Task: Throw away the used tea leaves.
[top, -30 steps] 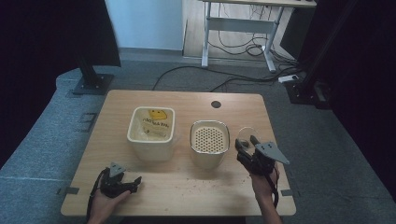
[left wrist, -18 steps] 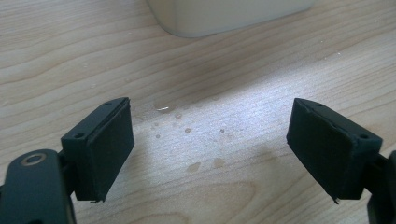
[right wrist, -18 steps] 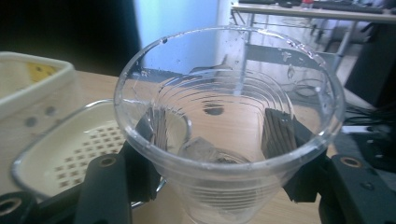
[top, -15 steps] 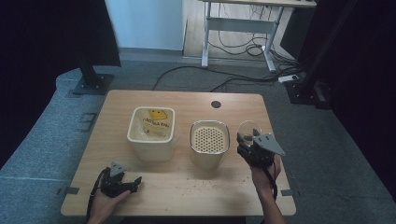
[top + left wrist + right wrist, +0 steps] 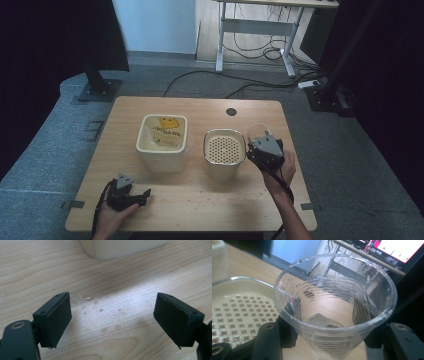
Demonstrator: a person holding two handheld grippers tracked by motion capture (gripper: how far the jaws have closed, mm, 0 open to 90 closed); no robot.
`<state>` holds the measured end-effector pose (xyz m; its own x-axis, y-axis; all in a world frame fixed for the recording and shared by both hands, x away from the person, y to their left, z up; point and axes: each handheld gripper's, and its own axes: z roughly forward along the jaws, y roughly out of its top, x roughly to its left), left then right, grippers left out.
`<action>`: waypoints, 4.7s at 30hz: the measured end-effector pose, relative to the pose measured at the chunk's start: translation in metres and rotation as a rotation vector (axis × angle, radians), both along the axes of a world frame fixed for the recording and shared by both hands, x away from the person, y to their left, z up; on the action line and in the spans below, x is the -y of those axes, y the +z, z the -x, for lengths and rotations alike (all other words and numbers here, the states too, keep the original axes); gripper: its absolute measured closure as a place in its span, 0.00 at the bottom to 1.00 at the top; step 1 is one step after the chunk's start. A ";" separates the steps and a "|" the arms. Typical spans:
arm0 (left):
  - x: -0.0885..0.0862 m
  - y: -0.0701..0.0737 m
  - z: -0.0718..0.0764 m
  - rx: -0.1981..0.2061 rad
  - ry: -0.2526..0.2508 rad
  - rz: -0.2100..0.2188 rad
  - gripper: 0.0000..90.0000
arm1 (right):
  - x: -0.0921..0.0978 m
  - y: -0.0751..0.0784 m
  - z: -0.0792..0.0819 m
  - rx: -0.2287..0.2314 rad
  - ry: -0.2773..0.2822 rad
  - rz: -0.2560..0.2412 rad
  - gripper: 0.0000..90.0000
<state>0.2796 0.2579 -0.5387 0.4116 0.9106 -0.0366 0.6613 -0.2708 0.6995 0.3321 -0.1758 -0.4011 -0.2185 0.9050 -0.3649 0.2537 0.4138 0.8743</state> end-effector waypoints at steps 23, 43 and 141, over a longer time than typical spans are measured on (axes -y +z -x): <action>-0.001 0.000 -0.001 -0.022 -0.006 0.001 0.17 | -0.039 0.003 -0.004 0.011 0.012 0.358 0.45; -0.002 -0.001 -0.002 -0.034 -0.007 -0.002 0.17 | -0.070 -0.005 -0.011 0.078 -0.011 0.785 0.45; -0.003 -0.001 -0.004 -0.062 -0.013 -0.016 0.17 | -0.072 0.003 -0.012 0.032 0.146 0.498 0.48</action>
